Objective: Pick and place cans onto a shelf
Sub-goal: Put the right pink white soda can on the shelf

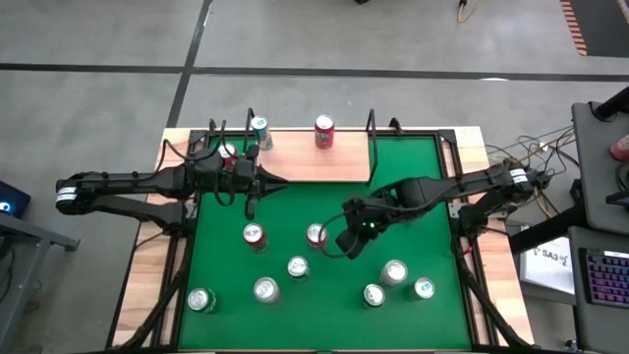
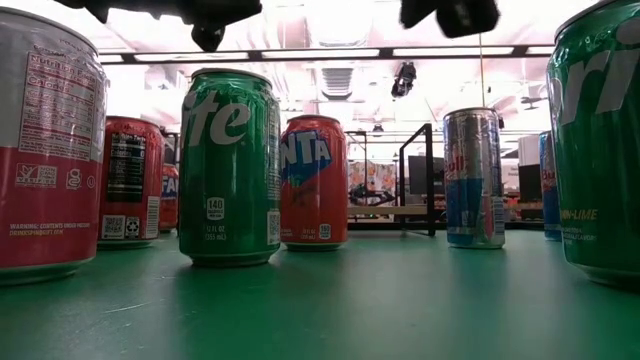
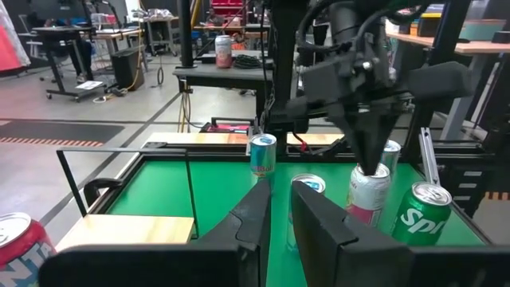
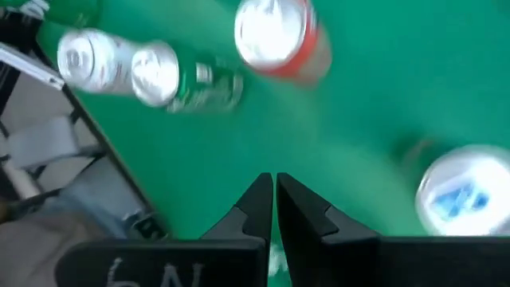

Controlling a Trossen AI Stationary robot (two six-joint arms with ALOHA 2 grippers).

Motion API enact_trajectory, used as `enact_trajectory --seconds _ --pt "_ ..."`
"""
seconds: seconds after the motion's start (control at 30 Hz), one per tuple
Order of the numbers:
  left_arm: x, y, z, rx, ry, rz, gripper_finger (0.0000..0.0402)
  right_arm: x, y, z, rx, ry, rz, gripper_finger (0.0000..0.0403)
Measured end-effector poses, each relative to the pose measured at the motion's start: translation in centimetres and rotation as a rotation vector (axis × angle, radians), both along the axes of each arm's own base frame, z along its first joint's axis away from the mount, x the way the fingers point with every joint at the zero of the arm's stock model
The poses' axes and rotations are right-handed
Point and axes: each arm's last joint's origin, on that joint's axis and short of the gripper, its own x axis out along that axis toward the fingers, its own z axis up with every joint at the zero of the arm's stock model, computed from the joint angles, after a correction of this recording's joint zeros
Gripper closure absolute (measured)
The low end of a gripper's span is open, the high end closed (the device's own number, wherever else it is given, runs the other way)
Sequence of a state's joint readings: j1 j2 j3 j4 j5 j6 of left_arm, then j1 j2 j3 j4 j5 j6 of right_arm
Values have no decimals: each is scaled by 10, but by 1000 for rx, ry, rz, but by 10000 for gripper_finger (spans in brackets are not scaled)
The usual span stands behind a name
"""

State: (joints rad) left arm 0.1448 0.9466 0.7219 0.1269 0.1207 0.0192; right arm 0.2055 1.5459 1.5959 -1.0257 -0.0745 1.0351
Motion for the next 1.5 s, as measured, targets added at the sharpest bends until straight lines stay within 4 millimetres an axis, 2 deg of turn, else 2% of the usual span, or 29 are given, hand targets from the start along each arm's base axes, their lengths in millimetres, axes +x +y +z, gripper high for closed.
enact_trajectory --seconds 0.4,0.7,0.8,1.17,1.5 --pt "0 0 0 39 0 -2 365 -21 35 -7 215 261 -83 390" --pt "0 0 0 61 -3 -4 365 -43 51 -19 188 477 -132 390" --pt "0 0 0 68 -3 -4 365 -51 51 -23 161 528 -132 390" --pt "0 0 0 57 -4 -3 365 -78 39 -29 122 540 -179 390" --pt "0 0 0 47 -5 -2 365 -78 39 -34 103 538 -194 380"
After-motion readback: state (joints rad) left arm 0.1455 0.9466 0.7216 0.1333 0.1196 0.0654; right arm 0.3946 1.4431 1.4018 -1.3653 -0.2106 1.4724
